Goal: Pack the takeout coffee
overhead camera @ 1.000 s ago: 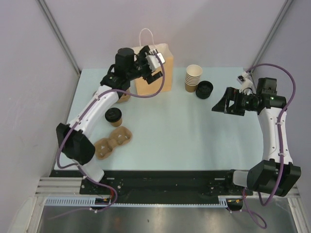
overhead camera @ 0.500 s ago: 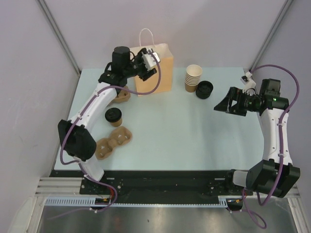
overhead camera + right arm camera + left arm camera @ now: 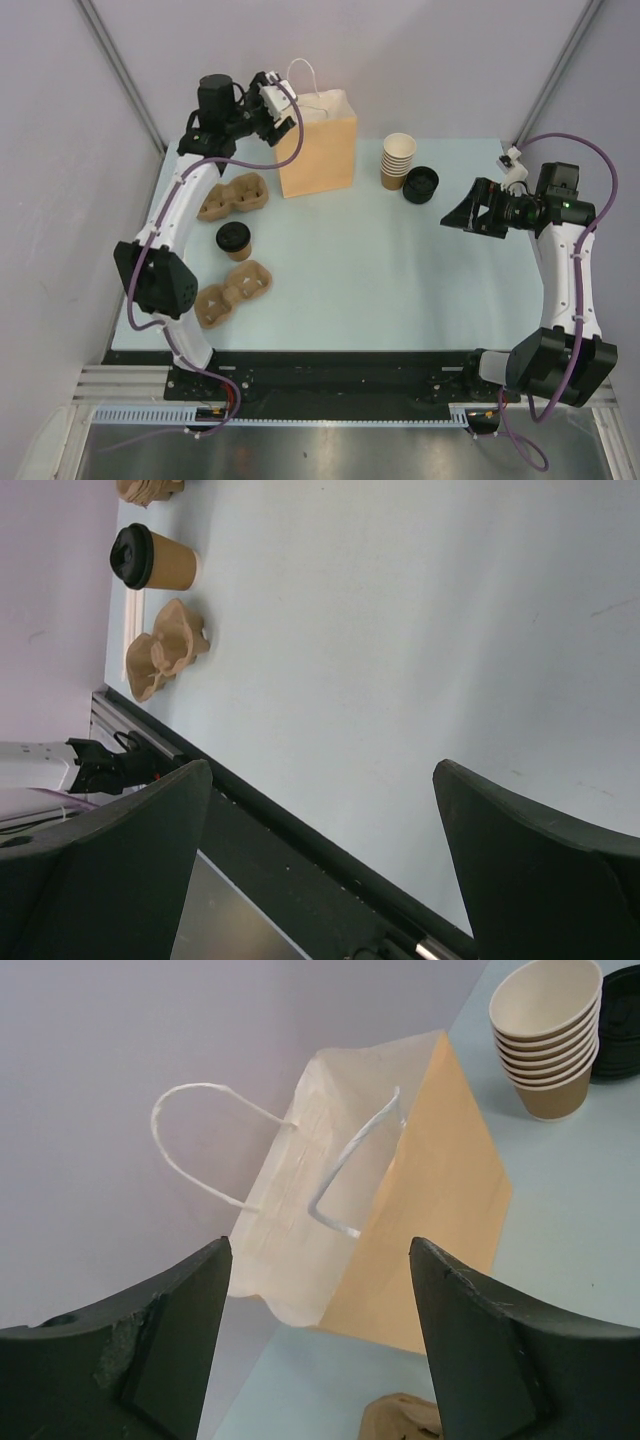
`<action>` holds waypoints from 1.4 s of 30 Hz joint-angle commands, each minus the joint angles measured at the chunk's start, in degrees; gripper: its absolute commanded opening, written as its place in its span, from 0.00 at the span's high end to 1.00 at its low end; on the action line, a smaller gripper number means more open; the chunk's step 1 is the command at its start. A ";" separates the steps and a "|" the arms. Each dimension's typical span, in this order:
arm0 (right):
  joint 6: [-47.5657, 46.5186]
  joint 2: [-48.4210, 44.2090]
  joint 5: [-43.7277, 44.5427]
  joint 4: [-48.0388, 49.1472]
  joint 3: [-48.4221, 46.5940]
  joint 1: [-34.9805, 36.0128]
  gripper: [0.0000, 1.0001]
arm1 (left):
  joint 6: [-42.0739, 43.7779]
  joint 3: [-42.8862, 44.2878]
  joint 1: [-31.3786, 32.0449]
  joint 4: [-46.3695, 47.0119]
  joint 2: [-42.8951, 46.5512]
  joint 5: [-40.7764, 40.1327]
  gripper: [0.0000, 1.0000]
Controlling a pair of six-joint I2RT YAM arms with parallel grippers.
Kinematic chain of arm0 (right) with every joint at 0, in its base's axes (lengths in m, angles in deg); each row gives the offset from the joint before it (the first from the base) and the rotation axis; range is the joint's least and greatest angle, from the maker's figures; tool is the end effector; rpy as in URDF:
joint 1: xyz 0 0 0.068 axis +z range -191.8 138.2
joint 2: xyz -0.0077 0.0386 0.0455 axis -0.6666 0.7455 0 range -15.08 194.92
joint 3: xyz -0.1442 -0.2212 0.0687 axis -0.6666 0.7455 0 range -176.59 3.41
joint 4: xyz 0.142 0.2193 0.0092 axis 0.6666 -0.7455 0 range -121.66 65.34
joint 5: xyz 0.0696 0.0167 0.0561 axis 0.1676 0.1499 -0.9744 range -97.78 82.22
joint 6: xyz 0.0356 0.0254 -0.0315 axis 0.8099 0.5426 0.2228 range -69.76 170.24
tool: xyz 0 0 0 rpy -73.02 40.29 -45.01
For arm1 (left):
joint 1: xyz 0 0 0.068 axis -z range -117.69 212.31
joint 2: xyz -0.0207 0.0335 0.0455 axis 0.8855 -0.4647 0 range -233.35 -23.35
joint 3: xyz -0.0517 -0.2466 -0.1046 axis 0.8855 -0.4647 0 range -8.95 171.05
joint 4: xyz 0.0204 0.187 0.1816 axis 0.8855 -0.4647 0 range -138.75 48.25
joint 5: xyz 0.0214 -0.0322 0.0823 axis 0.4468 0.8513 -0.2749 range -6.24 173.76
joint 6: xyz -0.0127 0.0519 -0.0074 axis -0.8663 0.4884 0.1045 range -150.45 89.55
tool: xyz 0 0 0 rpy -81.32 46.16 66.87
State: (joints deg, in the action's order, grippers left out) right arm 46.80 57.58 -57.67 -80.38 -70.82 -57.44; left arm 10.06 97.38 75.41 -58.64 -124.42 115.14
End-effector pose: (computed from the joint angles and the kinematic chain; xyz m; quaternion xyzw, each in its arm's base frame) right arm 0.2397 -0.0388 0.3537 -0.0374 0.8716 0.3495 0.3417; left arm 0.3966 -0.1113 0.4336 0.4890 0.5891 -0.0596 0.6406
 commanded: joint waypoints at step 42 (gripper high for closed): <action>-10.70 5.03 2.34 -12.99 -26.65 -0.88 0.00 | 17.76 -17.45 6.14 -18.44 18.09 18.27 1.00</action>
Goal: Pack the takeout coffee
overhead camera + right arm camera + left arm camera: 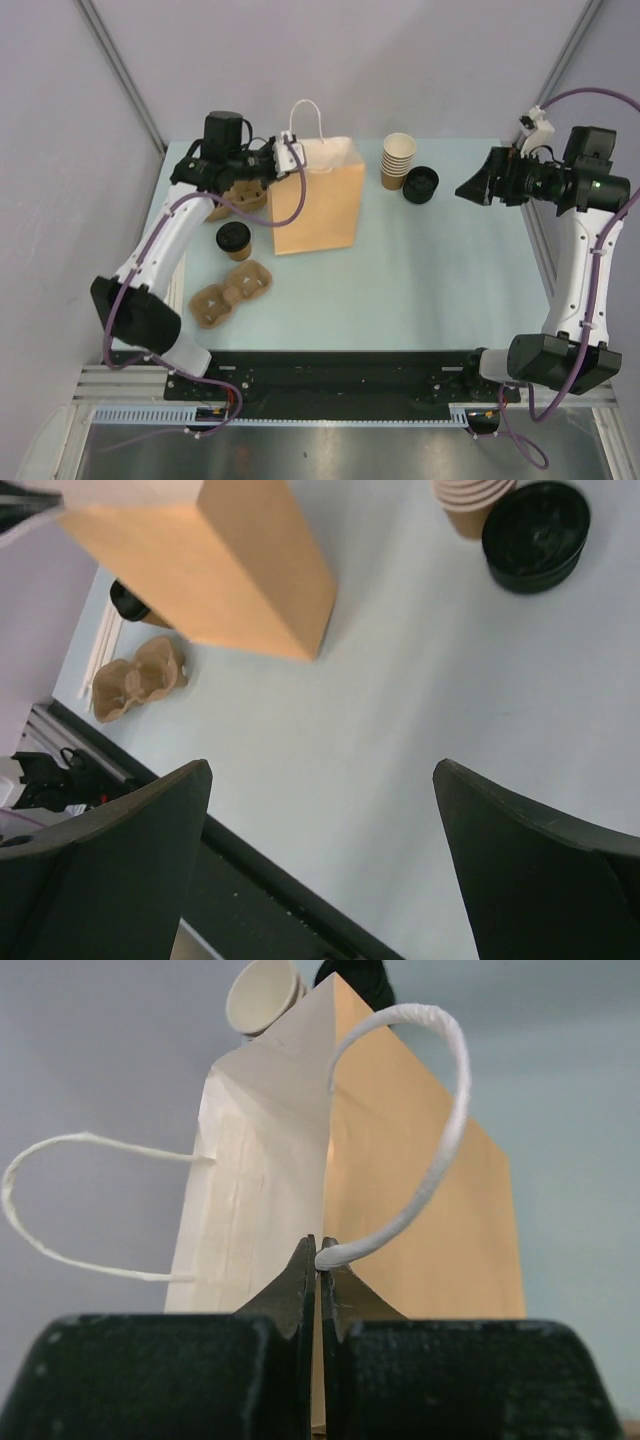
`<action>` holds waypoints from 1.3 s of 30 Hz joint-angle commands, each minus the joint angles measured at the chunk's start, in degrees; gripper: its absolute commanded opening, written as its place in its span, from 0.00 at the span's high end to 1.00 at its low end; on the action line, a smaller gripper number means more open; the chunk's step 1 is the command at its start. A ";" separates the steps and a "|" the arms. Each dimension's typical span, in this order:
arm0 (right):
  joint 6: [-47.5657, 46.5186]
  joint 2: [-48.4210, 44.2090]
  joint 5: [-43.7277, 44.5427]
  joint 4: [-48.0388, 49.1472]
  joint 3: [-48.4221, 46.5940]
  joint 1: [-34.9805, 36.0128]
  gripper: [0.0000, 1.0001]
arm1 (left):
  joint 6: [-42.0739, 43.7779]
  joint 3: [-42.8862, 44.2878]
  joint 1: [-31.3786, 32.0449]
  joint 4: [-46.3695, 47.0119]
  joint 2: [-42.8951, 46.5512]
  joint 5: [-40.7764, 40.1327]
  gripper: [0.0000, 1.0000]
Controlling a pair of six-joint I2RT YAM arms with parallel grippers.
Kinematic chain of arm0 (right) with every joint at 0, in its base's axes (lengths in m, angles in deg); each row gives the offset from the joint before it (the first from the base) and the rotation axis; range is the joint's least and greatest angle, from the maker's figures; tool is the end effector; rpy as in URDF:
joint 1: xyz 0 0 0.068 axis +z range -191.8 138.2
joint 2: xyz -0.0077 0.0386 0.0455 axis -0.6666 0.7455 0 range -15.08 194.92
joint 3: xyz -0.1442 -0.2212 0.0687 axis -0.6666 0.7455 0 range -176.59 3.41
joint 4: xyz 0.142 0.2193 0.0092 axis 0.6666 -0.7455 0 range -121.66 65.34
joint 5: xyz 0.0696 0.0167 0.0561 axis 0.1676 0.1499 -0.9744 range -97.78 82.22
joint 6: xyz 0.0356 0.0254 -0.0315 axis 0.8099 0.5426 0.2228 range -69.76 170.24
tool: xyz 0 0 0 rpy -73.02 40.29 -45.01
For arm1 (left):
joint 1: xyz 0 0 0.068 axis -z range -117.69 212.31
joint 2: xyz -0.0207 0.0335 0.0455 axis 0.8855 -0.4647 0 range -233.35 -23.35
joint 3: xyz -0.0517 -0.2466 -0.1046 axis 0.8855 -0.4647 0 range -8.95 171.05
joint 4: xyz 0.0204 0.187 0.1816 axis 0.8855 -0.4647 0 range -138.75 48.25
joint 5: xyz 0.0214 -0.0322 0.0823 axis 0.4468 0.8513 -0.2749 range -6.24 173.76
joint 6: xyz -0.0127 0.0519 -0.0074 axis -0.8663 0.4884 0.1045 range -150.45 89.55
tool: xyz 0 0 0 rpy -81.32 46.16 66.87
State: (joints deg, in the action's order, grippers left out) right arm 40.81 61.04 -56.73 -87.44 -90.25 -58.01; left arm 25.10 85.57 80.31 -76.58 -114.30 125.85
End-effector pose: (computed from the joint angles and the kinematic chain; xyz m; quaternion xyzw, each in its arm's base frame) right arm 0.2387 -0.0414 0.4317 -0.1077 0.8494 0.2967 0.4229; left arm 0.3265 -0.1312 0.4004 0.6280 0.5461 -0.1491 0.5341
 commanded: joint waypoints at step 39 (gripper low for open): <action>-41.80 5.27 25.92 -8.76 -21.03 66.12 0.00 | 45.26 -3.20 30.78 -47.87 22.58 18.30 1.00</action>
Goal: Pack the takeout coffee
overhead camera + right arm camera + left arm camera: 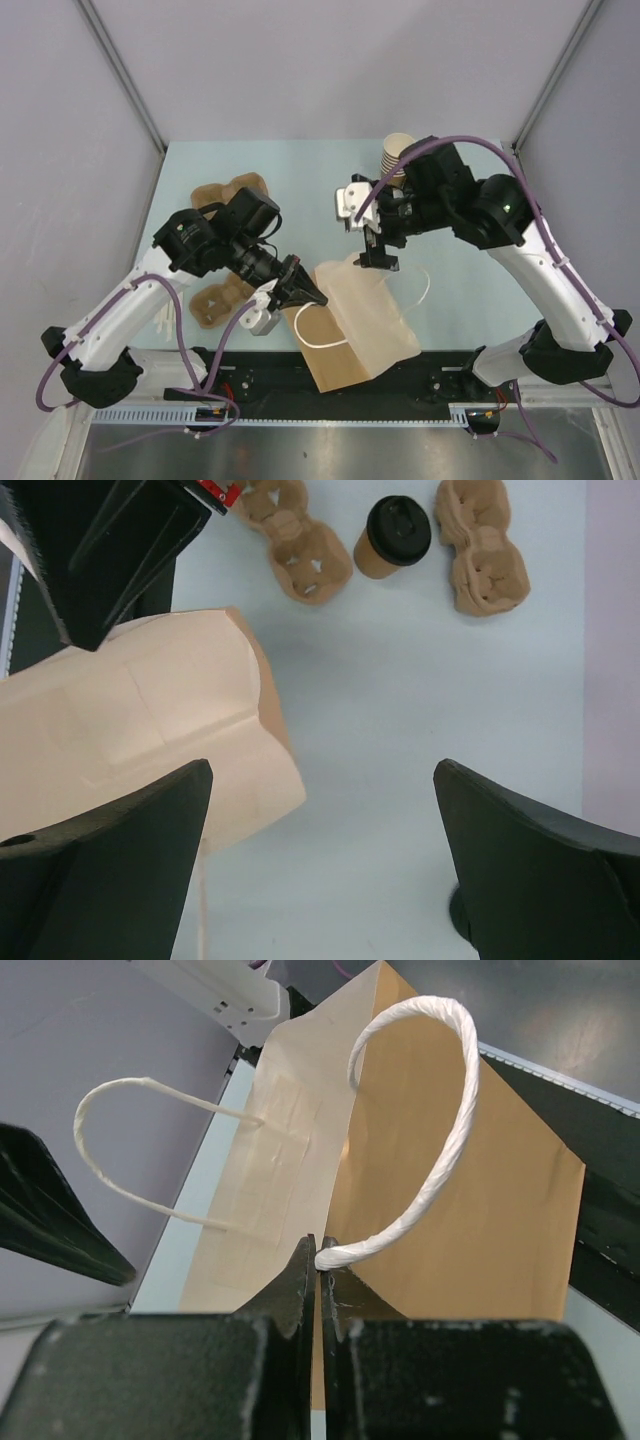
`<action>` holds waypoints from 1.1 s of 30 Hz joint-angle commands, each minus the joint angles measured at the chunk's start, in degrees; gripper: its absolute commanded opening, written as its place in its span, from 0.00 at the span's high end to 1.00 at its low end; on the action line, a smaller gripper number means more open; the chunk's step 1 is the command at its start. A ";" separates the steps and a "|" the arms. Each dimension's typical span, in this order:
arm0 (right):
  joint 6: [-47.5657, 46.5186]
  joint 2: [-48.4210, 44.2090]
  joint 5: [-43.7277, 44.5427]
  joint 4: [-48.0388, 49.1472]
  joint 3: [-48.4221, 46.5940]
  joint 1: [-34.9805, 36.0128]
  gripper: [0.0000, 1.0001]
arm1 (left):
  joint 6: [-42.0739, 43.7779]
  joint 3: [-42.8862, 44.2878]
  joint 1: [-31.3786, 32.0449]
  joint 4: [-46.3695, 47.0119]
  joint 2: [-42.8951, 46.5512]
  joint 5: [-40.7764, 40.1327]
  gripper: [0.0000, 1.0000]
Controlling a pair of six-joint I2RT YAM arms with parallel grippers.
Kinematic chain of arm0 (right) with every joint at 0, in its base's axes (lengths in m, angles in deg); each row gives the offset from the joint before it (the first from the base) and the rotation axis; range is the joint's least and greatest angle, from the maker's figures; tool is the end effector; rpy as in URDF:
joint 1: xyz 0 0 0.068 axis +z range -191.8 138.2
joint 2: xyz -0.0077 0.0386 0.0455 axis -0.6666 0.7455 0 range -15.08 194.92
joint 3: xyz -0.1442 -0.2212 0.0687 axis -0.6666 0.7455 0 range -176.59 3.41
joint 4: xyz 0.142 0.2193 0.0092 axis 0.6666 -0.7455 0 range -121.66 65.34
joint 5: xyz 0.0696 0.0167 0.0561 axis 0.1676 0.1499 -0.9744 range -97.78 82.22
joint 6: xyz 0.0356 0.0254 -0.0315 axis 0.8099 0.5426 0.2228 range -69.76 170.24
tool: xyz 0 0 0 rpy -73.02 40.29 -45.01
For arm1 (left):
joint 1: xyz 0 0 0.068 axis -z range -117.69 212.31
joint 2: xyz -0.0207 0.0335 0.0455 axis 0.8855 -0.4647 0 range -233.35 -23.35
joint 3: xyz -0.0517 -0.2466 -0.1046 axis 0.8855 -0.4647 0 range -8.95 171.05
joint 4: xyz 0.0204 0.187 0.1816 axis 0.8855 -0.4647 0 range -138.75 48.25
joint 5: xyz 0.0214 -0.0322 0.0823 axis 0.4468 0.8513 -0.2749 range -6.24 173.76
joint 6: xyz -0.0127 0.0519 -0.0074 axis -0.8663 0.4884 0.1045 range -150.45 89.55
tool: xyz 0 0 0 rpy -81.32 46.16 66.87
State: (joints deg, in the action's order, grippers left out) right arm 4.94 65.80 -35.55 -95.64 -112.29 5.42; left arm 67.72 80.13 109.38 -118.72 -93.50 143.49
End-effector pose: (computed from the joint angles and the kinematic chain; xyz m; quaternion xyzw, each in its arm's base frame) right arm 0.1441 0.1802 0.5011 -0.7005 0.5200 0.2213 0.4359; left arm 0.1078 -0.1610 0.4200 0.8366 0.1183 -0.3290 0.4218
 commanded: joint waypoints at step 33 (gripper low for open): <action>-7.35 0.68 13.35 7.34 15.41 14.21 0.65 | 1.85 -5.67 2.59 1.65 8.01 -0.13 1.00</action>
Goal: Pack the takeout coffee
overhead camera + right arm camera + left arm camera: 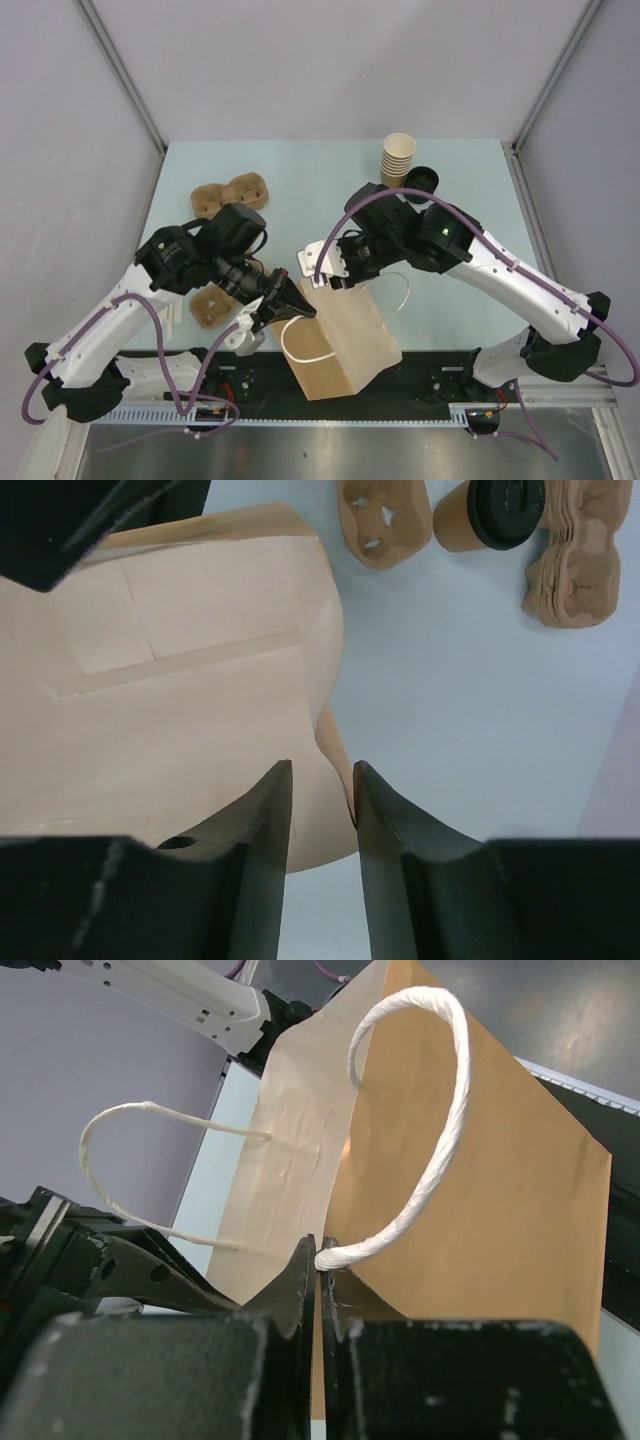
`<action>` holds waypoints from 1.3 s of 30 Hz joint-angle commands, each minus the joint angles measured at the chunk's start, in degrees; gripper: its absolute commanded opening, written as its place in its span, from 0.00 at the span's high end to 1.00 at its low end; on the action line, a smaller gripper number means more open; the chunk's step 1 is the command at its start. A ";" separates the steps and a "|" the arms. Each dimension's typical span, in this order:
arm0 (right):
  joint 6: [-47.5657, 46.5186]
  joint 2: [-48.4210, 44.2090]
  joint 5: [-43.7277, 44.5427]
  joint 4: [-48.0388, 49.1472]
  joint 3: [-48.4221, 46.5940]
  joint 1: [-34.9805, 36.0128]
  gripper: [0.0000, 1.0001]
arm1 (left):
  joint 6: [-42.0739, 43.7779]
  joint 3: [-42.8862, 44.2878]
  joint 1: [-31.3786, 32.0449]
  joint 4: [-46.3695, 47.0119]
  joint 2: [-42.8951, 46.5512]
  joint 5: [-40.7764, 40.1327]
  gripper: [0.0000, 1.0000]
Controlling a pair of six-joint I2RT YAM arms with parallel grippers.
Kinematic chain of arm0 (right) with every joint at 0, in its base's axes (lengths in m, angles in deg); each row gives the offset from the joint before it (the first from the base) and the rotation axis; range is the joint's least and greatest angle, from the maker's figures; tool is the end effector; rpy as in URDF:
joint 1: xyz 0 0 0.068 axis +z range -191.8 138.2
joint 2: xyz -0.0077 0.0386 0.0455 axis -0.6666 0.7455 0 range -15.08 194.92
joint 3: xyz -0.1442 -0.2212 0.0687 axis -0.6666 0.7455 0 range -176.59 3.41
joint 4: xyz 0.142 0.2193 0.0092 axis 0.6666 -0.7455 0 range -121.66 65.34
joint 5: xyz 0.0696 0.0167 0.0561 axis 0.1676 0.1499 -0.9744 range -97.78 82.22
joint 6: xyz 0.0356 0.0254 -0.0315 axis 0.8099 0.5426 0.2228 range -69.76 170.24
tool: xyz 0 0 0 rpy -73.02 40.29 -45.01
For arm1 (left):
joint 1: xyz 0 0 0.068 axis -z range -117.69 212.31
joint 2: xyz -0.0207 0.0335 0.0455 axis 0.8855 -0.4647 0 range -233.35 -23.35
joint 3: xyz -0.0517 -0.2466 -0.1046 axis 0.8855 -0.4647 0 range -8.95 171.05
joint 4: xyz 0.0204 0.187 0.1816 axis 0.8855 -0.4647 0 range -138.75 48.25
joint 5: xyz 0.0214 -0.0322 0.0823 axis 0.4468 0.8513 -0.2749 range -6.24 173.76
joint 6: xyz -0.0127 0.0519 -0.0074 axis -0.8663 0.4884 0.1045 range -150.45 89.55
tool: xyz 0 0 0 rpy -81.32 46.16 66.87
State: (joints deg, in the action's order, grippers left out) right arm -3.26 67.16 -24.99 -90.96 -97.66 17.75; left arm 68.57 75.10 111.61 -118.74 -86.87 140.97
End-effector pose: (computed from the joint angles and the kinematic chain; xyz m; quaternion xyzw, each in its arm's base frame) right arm 0.1276 0.2380 0.4314 -0.7985 0.4630 0.1582 0.3508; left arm 0.0831 -0.1425 0.4141 0.8464 0.0966 -0.3095 0.4225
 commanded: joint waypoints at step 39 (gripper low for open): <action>20.70 -0.33 16.77 -13.06 -16.34 -8.40 1.00 | -19.95 6.12 -46.74 -4.55 -6.39 -0.08 0.11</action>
State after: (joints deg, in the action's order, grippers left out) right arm 12.07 65.58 -10.85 -100.19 -110.43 10.40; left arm 26.98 77.59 68.88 -101.94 -82.87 136.82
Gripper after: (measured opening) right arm 0.009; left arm 0.919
